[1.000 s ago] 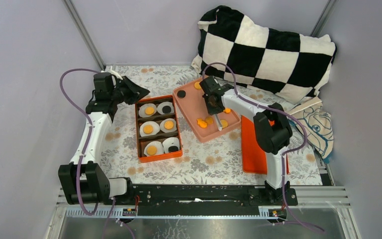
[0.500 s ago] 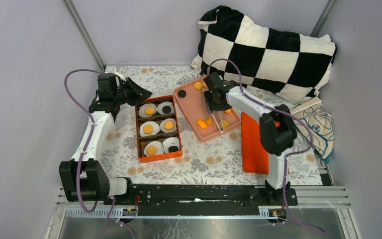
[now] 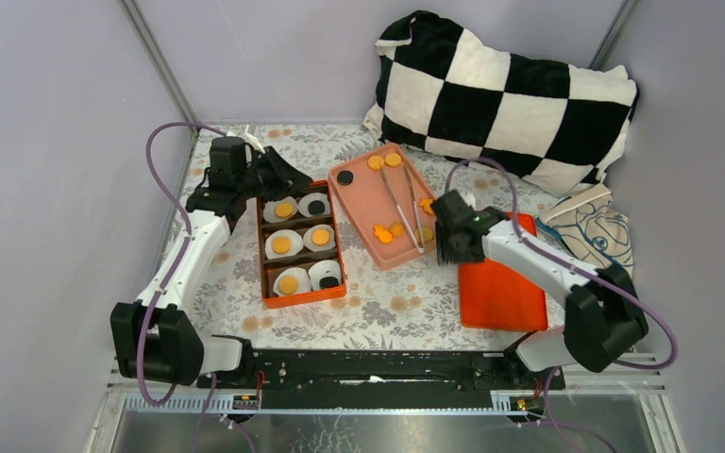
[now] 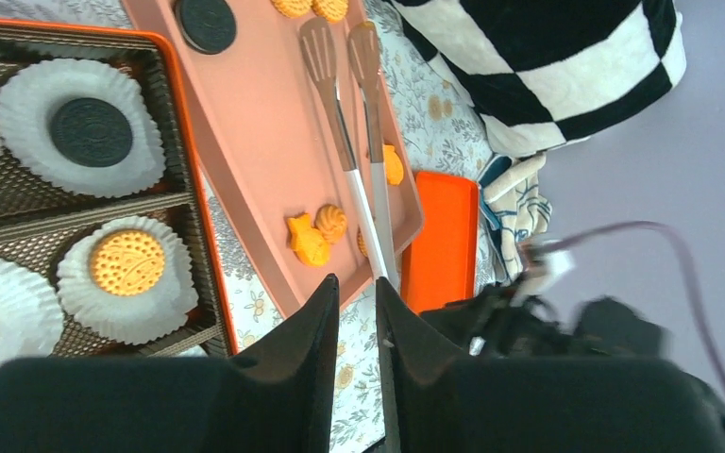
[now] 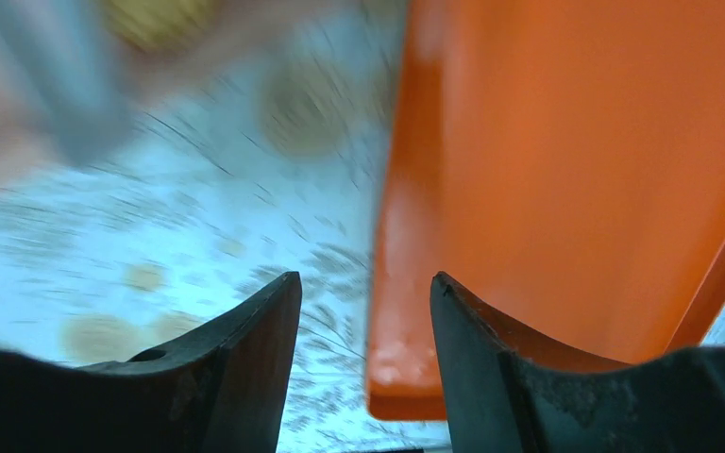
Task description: Pack the cookies
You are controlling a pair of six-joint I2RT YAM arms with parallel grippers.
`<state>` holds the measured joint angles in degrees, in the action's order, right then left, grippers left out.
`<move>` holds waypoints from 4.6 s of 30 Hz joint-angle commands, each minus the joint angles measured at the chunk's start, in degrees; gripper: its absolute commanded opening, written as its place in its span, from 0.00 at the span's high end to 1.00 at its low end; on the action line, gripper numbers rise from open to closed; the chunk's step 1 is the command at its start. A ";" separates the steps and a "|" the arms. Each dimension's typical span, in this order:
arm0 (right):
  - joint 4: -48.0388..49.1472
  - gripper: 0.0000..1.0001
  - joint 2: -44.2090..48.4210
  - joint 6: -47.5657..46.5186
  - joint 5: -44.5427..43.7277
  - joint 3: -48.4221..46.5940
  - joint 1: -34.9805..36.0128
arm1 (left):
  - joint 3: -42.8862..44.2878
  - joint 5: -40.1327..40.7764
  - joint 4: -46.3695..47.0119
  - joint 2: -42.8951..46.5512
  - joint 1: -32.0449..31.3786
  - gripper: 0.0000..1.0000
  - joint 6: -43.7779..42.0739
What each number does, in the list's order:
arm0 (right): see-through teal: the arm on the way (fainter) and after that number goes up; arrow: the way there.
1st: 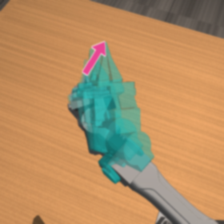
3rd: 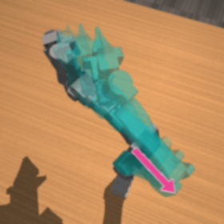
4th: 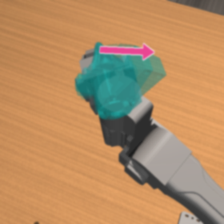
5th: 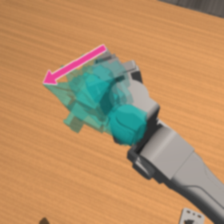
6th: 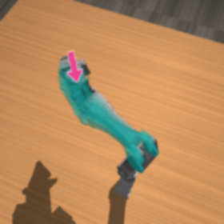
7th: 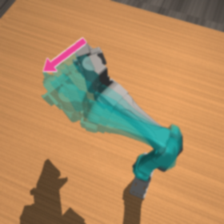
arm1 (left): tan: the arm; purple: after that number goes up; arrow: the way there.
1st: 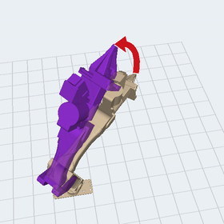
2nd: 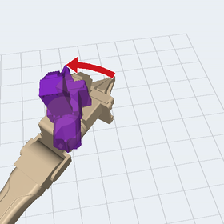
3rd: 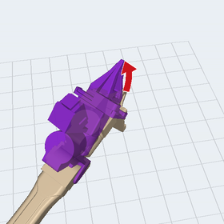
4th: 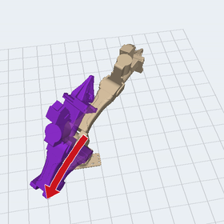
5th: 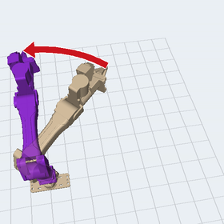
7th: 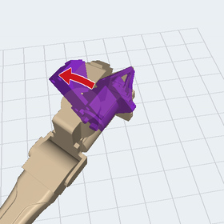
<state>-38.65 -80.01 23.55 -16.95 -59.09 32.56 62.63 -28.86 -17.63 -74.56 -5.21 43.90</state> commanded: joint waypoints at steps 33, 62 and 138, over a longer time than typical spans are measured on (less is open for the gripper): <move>-9.31 1.00 4.53 3.21 -7.22 -2.10 0.02 | 3.16 -0.28 3.76 -5.27 -6.06 0.64 -2.40; 0.07 1.00 -6.86 -12.36 20.45 -22.98 5.11 | 7.88 -9.65 21.87 -23.20 -23.53 0.30 3.15; 65.74 0.80 3.75 -45.33 -40.31 11.50 35.49 | 33.46 -28.89 -20.21 -28.72 -9.11 0.58 -8.59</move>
<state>21.65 -80.40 -28.95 -52.86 -42.70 69.91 95.61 -53.32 -38.72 -104.40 -14.09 40.34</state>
